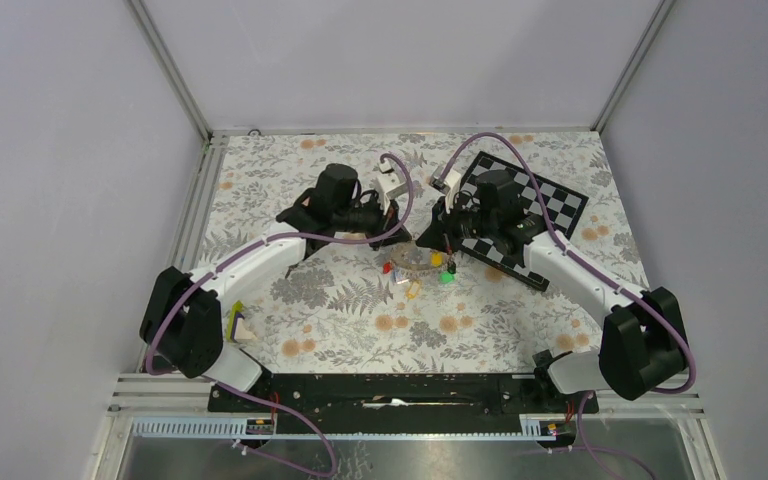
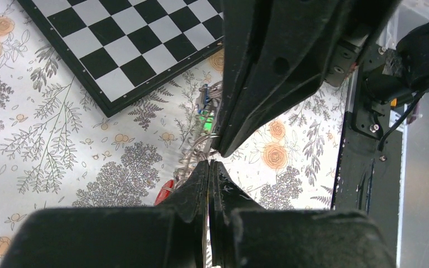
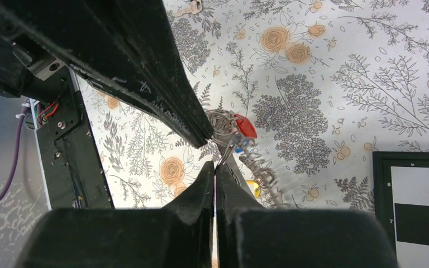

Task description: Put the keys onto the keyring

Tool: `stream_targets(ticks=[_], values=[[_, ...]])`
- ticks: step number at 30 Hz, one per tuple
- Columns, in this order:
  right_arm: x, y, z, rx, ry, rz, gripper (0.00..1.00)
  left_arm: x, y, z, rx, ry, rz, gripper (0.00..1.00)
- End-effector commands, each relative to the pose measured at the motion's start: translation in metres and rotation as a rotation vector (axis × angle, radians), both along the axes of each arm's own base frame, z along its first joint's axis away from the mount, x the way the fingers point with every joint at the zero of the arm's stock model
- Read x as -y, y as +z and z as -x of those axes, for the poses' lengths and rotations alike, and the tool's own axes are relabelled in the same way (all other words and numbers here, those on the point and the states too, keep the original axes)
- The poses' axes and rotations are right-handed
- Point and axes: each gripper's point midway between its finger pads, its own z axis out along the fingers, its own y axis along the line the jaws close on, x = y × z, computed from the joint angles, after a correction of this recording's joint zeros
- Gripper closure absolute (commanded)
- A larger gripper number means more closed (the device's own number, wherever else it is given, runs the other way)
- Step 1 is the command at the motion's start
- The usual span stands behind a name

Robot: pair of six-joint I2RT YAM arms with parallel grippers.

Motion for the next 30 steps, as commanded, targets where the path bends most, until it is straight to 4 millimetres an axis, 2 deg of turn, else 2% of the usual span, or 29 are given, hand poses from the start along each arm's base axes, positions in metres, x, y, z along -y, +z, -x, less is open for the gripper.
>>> stream_targets(ticks=[1,5,16,19,23,30], values=[[-0.011,0.028,-0.012,0.068,0.018,-0.086,1.0,0.012,0.017,0.015,0.09,-0.123,0.023,1.0],[-0.014,0.031,-0.009,0.055,0.04,-0.101,1.0,0.014,0.012,0.023,0.149,-0.163,-0.014,1.0],[-0.01,0.029,-0.006,0.076,0.039,-0.087,1.0,-0.004,-0.003,0.013,0.331,-0.181,-0.143,1.0],[-0.008,0.032,-0.007,0.103,0.045,-0.077,1.0,-0.008,-0.005,0.011,0.329,-0.161,-0.162,1.0],[-0.005,0.033,-0.001,0.115,0.072,-0.057,1.0,-0.008,0.005,0.009,0.258,-0.115,-0.115,1.0],[-0.002,0.041,0.003,0.15,0.082,-0.055,1.0,-0.018,0.036,-0.015,0.087,0.054,0.02,1.0]])
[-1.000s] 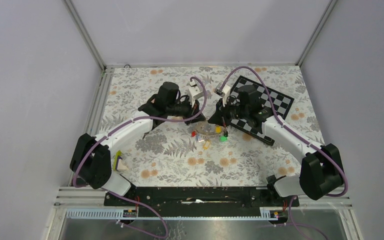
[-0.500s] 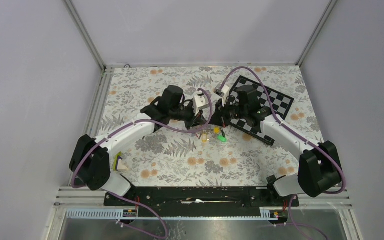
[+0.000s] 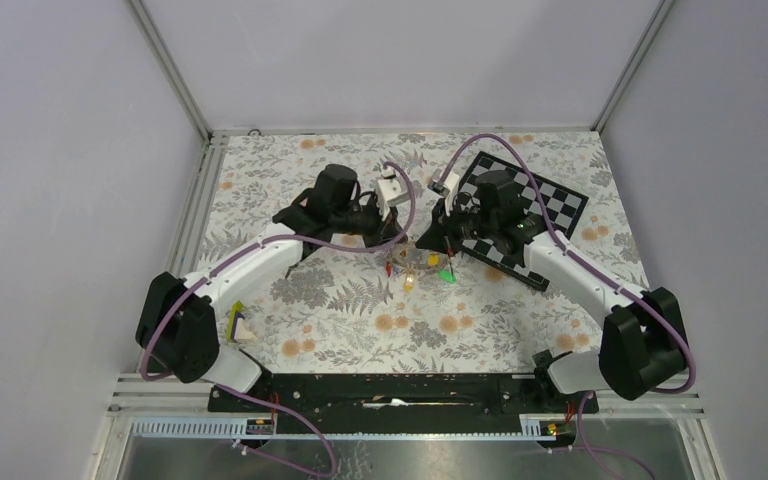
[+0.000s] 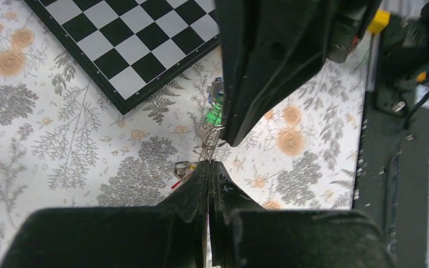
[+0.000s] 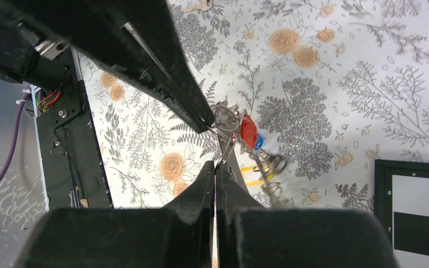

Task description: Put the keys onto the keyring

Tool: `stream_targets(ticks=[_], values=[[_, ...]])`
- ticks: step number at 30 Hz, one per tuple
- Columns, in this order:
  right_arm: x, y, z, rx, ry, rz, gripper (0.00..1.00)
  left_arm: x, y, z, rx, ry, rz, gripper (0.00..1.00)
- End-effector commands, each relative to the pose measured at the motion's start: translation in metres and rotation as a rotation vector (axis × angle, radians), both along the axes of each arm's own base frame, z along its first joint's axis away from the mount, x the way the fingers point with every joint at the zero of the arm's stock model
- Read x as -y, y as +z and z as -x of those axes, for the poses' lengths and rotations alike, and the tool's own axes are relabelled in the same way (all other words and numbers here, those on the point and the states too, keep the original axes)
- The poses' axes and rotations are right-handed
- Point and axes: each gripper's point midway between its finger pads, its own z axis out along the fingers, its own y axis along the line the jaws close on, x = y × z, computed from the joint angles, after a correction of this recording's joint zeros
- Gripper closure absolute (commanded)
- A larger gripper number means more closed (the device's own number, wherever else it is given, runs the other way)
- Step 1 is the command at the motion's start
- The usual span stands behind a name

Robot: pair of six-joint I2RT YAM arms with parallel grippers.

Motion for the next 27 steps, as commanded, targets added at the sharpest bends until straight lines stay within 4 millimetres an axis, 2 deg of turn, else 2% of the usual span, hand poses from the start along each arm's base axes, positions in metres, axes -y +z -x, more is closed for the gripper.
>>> stream_targets(ticks=[1,4,11,13,16,18,22,27], values=[[-0.002,0.045,-0.001,0.136,0.034,-0.064,1.0,-0.011,0.043,-0.02,-0.093,0.129,0.136,1.0],[-0.002,0.048,0.0,0.134,0.033,-0.071,1.0,-0.012,0.05,-0.02,-0.143,0.113,0.175,1.0],[-0.003,0.049,-0.003,0.114,0.013,-0.073,1.0,-0.011,0.045,-0.009,-0.138,0.034,0.18,1.0],[-0.003,0.049,-0.003,0.111,0.015,-0.074,1.0,-0.01,0.045,-0.003,-0.125,-0.007,0.185,0.95],[-0.003,0.047,-0.001,0.118,0.033,-0.074,1.0,-0.01,0.045,0.006,-0.082,-0.072,0.189,0.74],[-0.005,0.045,0.004,0.124,0.072,-0.082,1.0,-0.01,0.044,0.003,-0.054,-0.071,0.181,0.64],[-0.008,0.045,0.017,0.13,0.156,-0.11,1.0,-0.008,0.043,0.0,0.003,-0.098,0.174,0.6],[-0.009,0.045,0.024,0.127,0.199,-0.123,1.0,0.002,0.035,0.005,0.037,-0.161,0.166,0.62]])
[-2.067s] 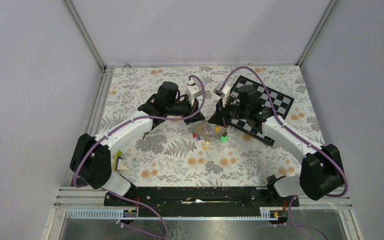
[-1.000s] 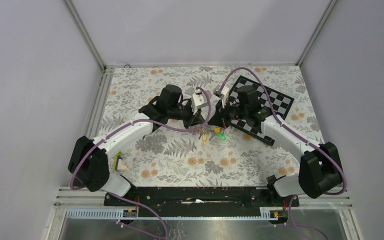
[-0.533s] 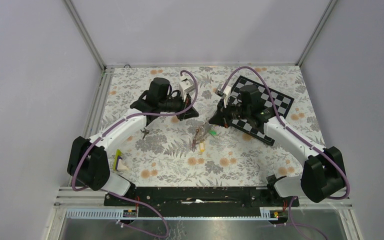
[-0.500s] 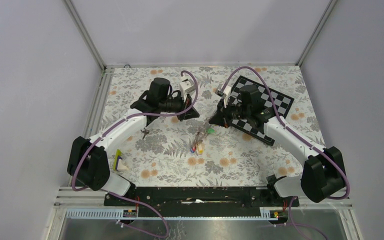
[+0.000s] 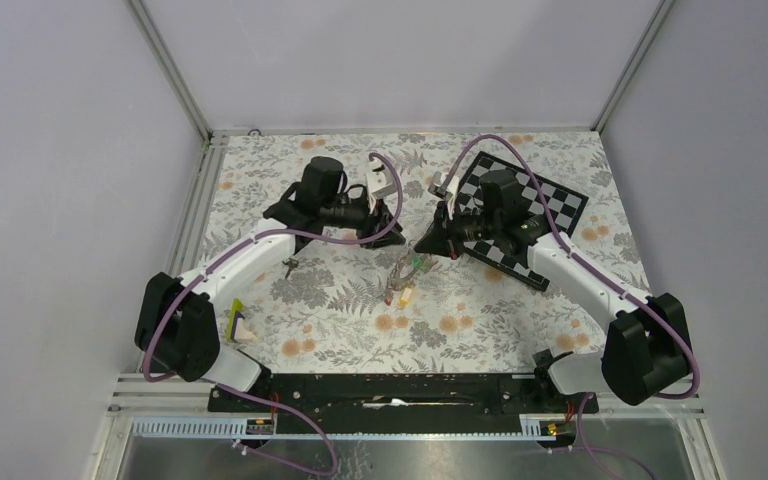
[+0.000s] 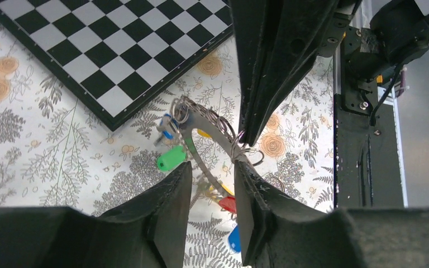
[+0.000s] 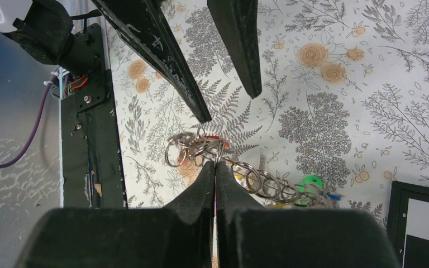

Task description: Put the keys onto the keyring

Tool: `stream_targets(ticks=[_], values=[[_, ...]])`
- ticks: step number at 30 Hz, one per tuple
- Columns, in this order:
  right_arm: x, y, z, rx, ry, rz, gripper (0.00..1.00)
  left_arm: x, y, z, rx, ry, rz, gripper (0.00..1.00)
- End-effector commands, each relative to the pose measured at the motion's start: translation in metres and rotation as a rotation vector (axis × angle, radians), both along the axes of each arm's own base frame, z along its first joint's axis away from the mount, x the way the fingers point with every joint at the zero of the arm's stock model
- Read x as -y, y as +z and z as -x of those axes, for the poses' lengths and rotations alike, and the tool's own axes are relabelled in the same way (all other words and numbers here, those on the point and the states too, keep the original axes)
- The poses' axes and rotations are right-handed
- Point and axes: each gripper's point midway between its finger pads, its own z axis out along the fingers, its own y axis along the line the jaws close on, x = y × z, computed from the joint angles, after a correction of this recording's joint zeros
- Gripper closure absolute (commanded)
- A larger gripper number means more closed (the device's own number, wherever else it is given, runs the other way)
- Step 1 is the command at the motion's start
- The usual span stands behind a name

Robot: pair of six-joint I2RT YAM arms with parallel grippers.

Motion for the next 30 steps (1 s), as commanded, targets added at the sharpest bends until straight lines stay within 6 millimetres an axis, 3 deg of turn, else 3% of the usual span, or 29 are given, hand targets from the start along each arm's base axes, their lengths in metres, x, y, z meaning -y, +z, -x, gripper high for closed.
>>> stream_targets(ticks=[1,7,13,21,26,30], values=[[-0.005,0.029,0.008,0.081,0.09,-0.073,1.0,0.013,0.013,0.008,0.112,-0.101,0.05,0.63],[-0.003,0.035,0.008,0.088,0.082,-0.083,1.0,0.018,0.006,0.021,0.094,-0.178,0.064,0.66],[0.003,0.049,0.001,0.084,0.017,-0.091,1.0,0.005,-0.003,0.032,0.07,-0.191,0.02,0.5],[0.011,0.052,-0.022,0.071,-0.126,-0.061,1.0,-0.019,-0.004,0.041,0.109,-0.173,-0.056,0.26],[0.011,0.057,-0.025,0.063,-0.133,-0.07,1.0,-0.02,-0.008,0.042,0.138,-0.187,-0.069,0.18],[0.01,0.056,-0.024,0.059,-0.127,-0.072,1.0,-0.017,-0.021,0.033,0.148,-0.201,-0.09,0.19]])
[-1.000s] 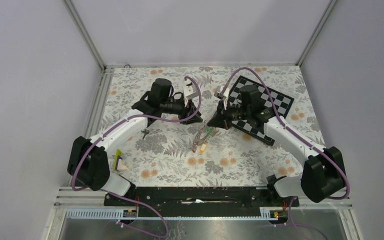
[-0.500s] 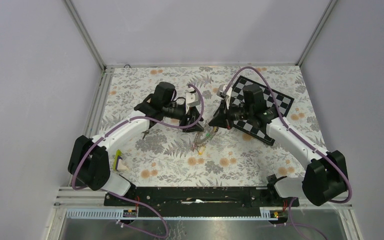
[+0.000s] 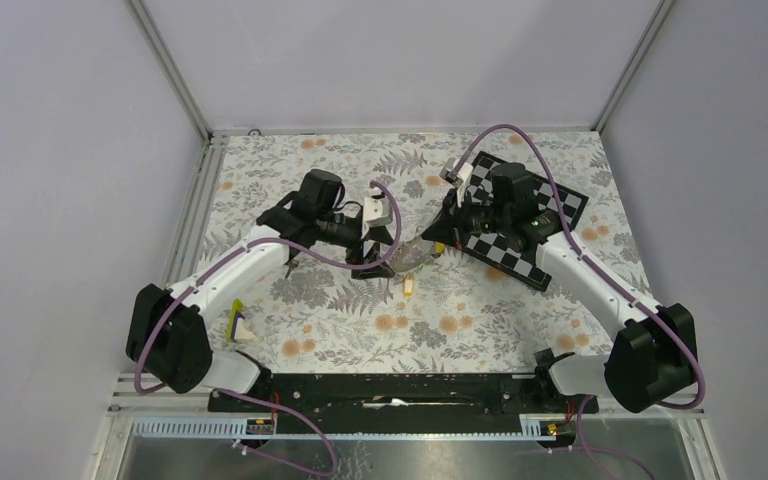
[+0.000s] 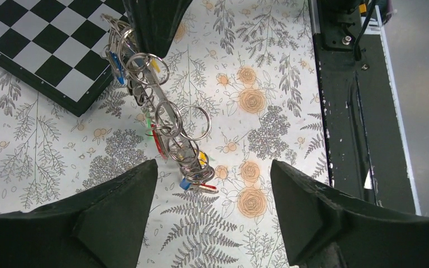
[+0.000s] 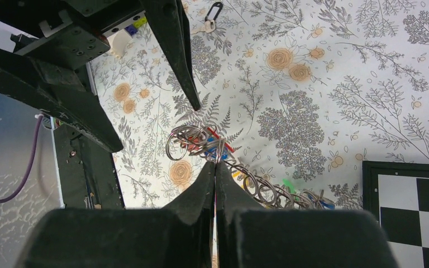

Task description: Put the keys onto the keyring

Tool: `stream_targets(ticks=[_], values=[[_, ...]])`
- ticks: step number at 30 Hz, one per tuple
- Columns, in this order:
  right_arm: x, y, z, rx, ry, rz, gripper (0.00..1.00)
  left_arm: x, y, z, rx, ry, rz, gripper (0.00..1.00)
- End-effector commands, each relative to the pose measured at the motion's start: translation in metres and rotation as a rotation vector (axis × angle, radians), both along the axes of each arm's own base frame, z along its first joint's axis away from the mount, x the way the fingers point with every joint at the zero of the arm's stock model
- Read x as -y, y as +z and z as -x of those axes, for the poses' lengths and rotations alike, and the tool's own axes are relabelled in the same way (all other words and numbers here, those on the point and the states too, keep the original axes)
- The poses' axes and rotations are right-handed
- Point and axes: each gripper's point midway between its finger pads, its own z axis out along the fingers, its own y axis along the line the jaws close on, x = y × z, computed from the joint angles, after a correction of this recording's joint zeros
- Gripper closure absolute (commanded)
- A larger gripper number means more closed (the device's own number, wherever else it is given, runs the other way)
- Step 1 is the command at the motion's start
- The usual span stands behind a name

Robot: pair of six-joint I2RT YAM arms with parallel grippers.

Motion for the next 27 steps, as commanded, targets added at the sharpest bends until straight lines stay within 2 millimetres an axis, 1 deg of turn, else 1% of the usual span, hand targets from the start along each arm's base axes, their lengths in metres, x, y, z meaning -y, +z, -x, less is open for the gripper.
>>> stream_targets(ticks=[1,3,6,12,14,17,20,21,24,25,26,27], values=[[-0.004,0.037,-0.007,0.085,0.005,-0.06,1.0,0.003,-0.004,-0.011,0.065,-0.028,-0.01,0.21],[-0.004,0.037,-0.007,0.086,0.007,-0.061,1.0,0.006,-0.011,-0.017,0.062,-0.03,-0.021,0.26],[-0.004,0.035,-0.006,0.082,0.007,-0.059,1.0,0.01,-0.016,-0.023,0.04,-0.032,-0.028,0.41],[-0.003,0.032,-0.008,0.085,0.004,-0.051,1.0,0.011,-0.016,-0.017,0.02,-0.056,-0.009,0.65],[-0.002,0.03,-0.008,0.085,0.004,-0.048,1.0,0.011,-0.014,-0.015,0.022,-0.061,-0.003,0.71],[-0.002,0.028,-0.008,0.085,0.005,-0.045,1.0,0.01,-0.01,-0.011,0.029,-0.07,0.007,0.76],[-0.002,0.027,-0.008,0.088,0.003,-0.042,1.0,0.01,-0.007,-0.008,0.03,-0.086,0.016,0.87],[-0.001,0.027,-0.008,0.088,0.0,-0.041,1.0,0.01,-0.006,-0.006,0.026,-0.09,0.015,0.89],[0.0,0.024,-0.009,0.096,-0.003,-0.032,1.0,0.008,-0.004,-0.002,0.028,-0.108,0.008,0.92],[0.0,0.024,-0.008,0.096,-0.003,-0.031,1.0,0.007,-0.004,-0.002,0.032,-0.111,0.003,0.89],[0.0,0.023,-0.008,0.096,-0.001,-0.031,1.0,0.005,-0.004,-0.002,0.041,-0.11,-0.007,0.81],[0.0,0.023,-0.007,0.096,0.002,-0.032,1.0,0.004,-0.005,-0.004,0.05,-0.101,-0.017,0.67]])
